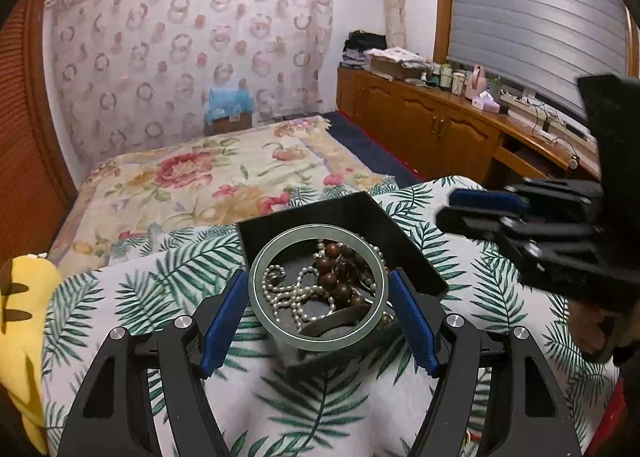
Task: Organize jewelry
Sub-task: 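Lower the bracelet into the box and open the right tool, then drop the jade bangle into the box with the left tool, then grasp the green pendant with the left tool while the right tool grips the red cord bracelet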
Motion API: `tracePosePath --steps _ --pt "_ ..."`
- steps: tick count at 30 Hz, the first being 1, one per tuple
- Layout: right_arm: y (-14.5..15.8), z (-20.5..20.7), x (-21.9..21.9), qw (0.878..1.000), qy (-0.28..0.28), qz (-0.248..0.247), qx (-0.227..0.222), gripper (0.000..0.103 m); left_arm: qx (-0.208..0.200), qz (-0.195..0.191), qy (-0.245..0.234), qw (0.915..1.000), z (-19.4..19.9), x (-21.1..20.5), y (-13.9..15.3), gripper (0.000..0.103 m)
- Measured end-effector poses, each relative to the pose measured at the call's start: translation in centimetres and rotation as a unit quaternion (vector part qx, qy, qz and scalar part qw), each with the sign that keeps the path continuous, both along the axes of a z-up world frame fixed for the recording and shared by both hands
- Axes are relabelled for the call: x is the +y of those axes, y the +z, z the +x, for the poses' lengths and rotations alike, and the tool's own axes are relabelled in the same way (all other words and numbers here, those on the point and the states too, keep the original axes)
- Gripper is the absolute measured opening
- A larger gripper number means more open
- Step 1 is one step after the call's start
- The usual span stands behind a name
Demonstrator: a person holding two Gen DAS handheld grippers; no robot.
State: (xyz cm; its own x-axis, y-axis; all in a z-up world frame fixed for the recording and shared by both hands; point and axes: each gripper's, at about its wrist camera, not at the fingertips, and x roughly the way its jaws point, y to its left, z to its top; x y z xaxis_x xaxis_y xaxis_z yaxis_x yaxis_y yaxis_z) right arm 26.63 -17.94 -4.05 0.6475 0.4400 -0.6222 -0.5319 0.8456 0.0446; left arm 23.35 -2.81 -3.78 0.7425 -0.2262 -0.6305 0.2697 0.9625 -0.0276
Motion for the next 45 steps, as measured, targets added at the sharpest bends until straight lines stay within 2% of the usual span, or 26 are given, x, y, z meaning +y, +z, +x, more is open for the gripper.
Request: tracePosePath --steps 5,10,17,28,29,31,33,41,45 --pt "-0.4 -0.8 -0.7 1.000 -0.002 0.000 0.001 0.028 0.012 0.012 -0.001 0.9998 1.2 -0.4 -1.0 0.069" --pt "-0.6 -1.8 -1.0 1.000 0.002 0.001 -0.001 0.028 0.024 0.007 0.002 0.9997 2.0 -0.5 -1.6 0.069" --pt "0.0 -4.4 -1.2 1.000 0.010 0.018 -0.016 0.028 0.013 0.007 0.003 0.9999 1.5 -0.6 -1.0 0.069" --pt "0.0 -9.9 -4.0 0.998 -0.009 0.068 0.006 0.029 -0.007 0.003 0.000 1.0000 -3.1 0.4 0.4 0.071" --pt "-0.1 -10.7 -4.2 0.998 -0.009 0.067 0.005 0.030 -0.007 0.004 0.000 1.0000 -3.6 0.5 0.4 0.071" --pt "-0.2 -11.7 -4.4 0.998 -0.013 0.061 0.000 0.044 -0.009 0.004 0.000 1.0000 -4.7 0.6 0.4 0.074" --pt "-0.5 -12.7 -4.7 0.998 -0.016 0.059 0.000 0.045 -0.011 -0.002 -0.003 0.9999 -5.9 0.9 0.2 0.078" --pt "-3.0 -14.6 -4.0 0.999 0.010 0.035 0.030 0.045 0.013 -0.019 0.003 0.9997 -9.3 2.1 -1.8 0.079" --pt "-4.8 -14.9 -2.5 0.998 0.035 0.011 0.053 0.035 0.027 -0.017 0.010 0.9995 -10.4 2.7 -2.8 0.079"
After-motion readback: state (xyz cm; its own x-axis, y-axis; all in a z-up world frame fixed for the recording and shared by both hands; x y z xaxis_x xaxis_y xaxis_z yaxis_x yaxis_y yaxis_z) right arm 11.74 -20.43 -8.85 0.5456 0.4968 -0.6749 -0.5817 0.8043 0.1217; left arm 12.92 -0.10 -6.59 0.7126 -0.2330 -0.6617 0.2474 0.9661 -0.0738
